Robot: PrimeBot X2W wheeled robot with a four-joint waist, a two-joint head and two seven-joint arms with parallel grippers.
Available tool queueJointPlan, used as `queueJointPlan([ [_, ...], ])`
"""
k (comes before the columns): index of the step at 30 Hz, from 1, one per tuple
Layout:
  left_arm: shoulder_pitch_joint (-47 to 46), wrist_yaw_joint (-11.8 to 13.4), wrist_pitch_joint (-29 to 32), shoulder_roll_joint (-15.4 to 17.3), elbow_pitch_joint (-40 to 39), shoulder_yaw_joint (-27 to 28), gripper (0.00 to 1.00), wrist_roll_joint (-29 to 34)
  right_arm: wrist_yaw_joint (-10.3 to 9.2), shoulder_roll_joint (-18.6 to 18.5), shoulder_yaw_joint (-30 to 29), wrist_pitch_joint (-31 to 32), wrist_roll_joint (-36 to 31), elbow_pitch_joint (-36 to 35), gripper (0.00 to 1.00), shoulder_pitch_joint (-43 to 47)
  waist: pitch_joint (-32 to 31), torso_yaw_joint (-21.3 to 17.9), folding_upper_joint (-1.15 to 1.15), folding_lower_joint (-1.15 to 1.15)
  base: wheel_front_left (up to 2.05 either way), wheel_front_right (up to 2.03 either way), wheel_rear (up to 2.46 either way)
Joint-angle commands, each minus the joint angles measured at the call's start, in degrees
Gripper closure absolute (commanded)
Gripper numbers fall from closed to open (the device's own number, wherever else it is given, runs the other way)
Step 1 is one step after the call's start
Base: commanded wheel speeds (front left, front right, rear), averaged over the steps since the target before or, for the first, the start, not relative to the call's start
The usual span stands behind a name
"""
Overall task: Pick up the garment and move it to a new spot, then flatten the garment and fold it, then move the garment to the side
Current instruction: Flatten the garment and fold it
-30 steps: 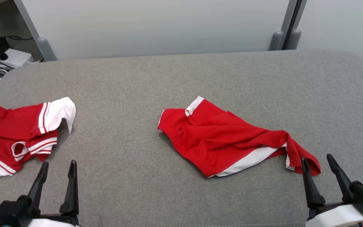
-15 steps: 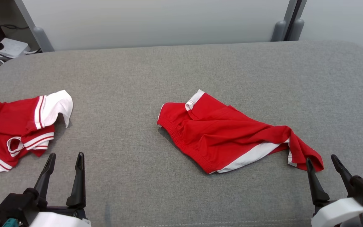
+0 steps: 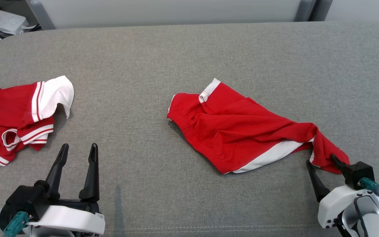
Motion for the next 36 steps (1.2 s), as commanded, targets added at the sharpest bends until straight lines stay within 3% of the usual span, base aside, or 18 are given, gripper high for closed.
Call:
queueJointPlan([
  [1, -3.37, -0.34, -0.54, 0.92, -0.76, 2.15, 0.0, 0.74, 0.24, -1.27, 1.42, -0.91, 0.06, -0.01, 0.0, -1.84, 0.42, 0.36, 0.0, 0.0, 0.0, 0.0, 0.0],
  [2, -3.54, -0.47, -0.59, 0.77, -0.52, 2.19, 0.0, 0.73, 0.24, -1.41, 1.7, -1.19, -0.03, 1.0, 0.0, -2.45, 0.61, 0.51, 0.0, 0.0, 0.0, 0.0, 0.0],
  [3, -3.66, -0.62, -0.64, 0.66, -0.27, 2.24, 0.0, 0.71, 0.24, -1.46, 1.89, -1.48, -0.07, 1.93, 0.09, -3.0, 0.72, 0.59, 0.0, 0.0, 0.0, 0.0, 0.0],
  [4, -3.77, -0.74, -0.68, 0.59, -0.08, 2.33, 0.0, 0.74, 0.24, -1.49, 2.07, -1.55, -0.05, 2.81, 0.51, -3.54, 0.95, 0.67, 0.0, 0.0, 0.0, 0.0, 0.0],
  [5, -3.89, -0.86, -0.73, 0.48, 0.1, 2.41, 0.0, 0.76, 0.24, -1.55, 2.17, -1.68, -0.03, 3.59, 0.81, -4.07, 1.07, 0.77, 0.0, 0.0, 0.0, 0.0, 0.0],
  [6, -3.99, -0.98, -0.77, 0.36, 0.29, 2.48, 0.0, 0.78, 0.24, -1.64, 2.17, -1.8, -0.05, 4.32, 1.0, -4.54, 1.15, 0.85, 0.0, 0.0, 0.0, 0.0, 0.0],
  [11, -4.33, -1.59, -0.97, -0.45, 1.06, 2.73, 0.0, 0.99, 0.24, -2.26, 2.52, -2.35, 1.35, 5.09, 1.0, -5.91, 1.34, 1.19, 0.0, 0.0, 0.0, 0.0, 0.0],
  [16, -4.67, -2.04, -1.07, -0.92, 1.09, 3.07, 0.0, 1.24, 0.24, -3.69, 3.64, -0.36, 6.84, -1.09, 1.0, -7.47, 2.3, 0.74, 0.0, 0.0, 0.0, 0.0, 0.0],
  [23, -7.67, -3.64, -1.12, -1.71, 1.55, 2.1, 0.0, 1.93, 0.24, -9.86, 3.61, 6.87, 15.33, -7.06, 1.0, -15.09, 5.41, 1.59, 0.0, 0.0, 0.0, 0.0, 0.0],
  [35, -13.28, -7.69, -1.21, -5.48, 5.9, -0.89, 0.0, 2.62, 0.24, -16.09, 12.23, 17.04, 39.04, 7.22, 1.0, -28.0, 8.98, 6.76, 0.0, 0.0, 0.0, 0.0, 0.0],
  [36, -13.63, -8.0, -1.21, -5.7, 6.26, -1.11, 0.0, 2.69, 0.24, -16.31, 12.36, 16.72, 39.83, 8.68, 0.94, -28.97, 9.13, 7.1, 0.0, 0.0, 0.0, 0.0, 0.0],
])
